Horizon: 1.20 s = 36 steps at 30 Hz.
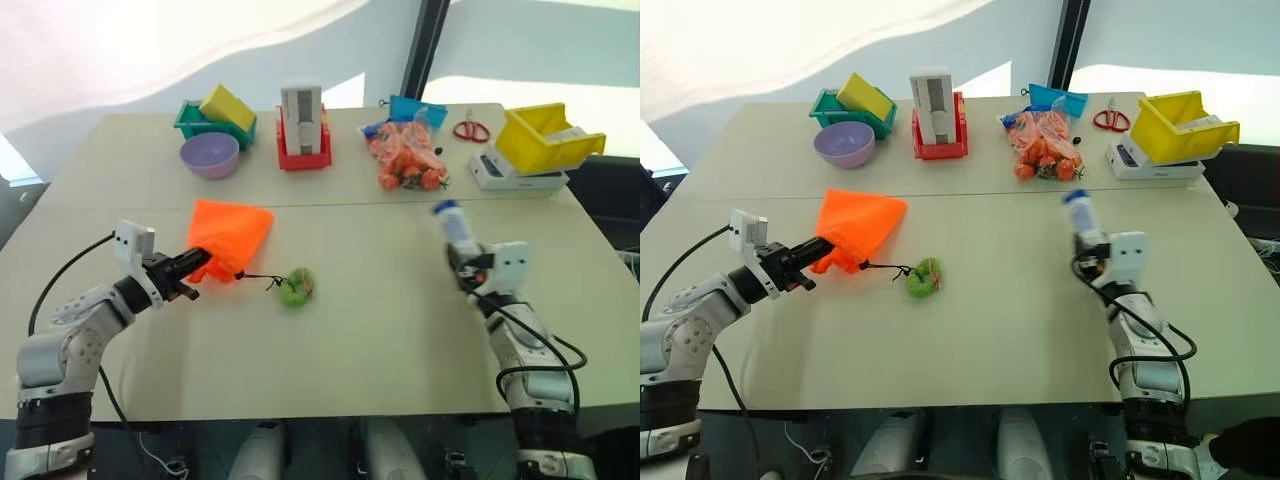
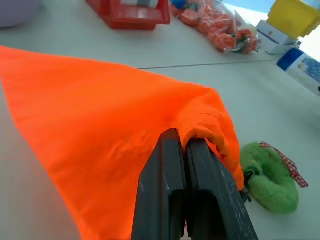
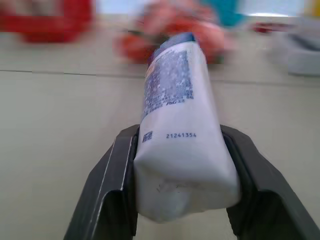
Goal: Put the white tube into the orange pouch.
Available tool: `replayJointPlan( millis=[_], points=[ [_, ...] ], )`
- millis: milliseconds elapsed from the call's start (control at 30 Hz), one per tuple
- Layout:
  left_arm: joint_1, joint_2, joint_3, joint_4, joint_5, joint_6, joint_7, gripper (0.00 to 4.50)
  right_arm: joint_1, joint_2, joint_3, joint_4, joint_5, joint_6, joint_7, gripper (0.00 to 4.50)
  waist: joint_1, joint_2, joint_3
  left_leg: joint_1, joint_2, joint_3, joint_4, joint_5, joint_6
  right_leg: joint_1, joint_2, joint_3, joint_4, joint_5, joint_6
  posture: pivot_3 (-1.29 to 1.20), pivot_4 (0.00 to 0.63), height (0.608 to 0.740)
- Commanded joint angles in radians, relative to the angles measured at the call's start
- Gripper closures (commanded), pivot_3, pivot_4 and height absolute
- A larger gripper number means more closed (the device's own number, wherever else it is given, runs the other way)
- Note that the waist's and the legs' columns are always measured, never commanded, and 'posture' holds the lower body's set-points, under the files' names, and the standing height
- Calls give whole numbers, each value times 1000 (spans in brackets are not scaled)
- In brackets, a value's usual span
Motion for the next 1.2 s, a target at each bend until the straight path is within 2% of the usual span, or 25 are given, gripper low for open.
replayJointPlan(
  millis=[33, 133, 267, 467, 700, 933, 1200],
  points=[
    [-18, 24, 16, -2, -27, 19, -18, 4500, 50, -101, 117, -217, 107, 130, 194, 2883, 3, -1, 0, 0, 0, 0, 0, 0, 0, 1, 0, 0, -1, 0, 0, 0, 150, 740],
    [-39, 37, -4, 5, -22, 32, -35, 4500, 7, -135, 235, -256, 84, 200, 254, 2883, 7, -2, 0, 0, -1, 0, 1, 0, 0, 1, -1, 0, -1, 0, 0, 0, 150, 740],
    [-93, 37, -38, -10, -23, 57, -43, 4500, -95, -69, 342, -208, 40, 216, 272, 2883, 15, -3, 1, 0, -1, 0, 2, 0, 0, 0, -1, 0, -1, 1, -2, 0, 150, 740],
    [-152, 41, -91, -53, -24, 90, -57, 4500, -163, 10, 399, -149, 5, 230, 265, 2883, 23, -4, 1, -1, 0, -2, 1, 0, -1, -1, -1, 0, -1, 1, -1, 0, 150, 740],
    [-199, 36, -141, -138, -62, 148, -69, 4500, -181, 97, 389, -126, -9, 230, 215, 2883, 20, -4, 1, -2, -1, -2, 0, 0, -1, -3, -4, 1, -1, 1, 1, 0, 150, 740],
    [-205, 63, -150, -209, -89, 197, -81, 4500, -148, 68, 329, -166, -30, 230, 173, 2883, 20, -4, 1, -2, -2, -1, 0, 0, -1, -2, -4, 1, -1, 1, 1, 0, 150, 740],
    [-111, 126, -110, -235, -104, 217, -100, 4500, -125, 15, 310, -223, -39, 265, 167, 2883, 18, -4, 1, -2, -1, -1, -1, 0, -1, -3, -3, 2, -1, 1, 1, 0, 150, 740]
  ],
)
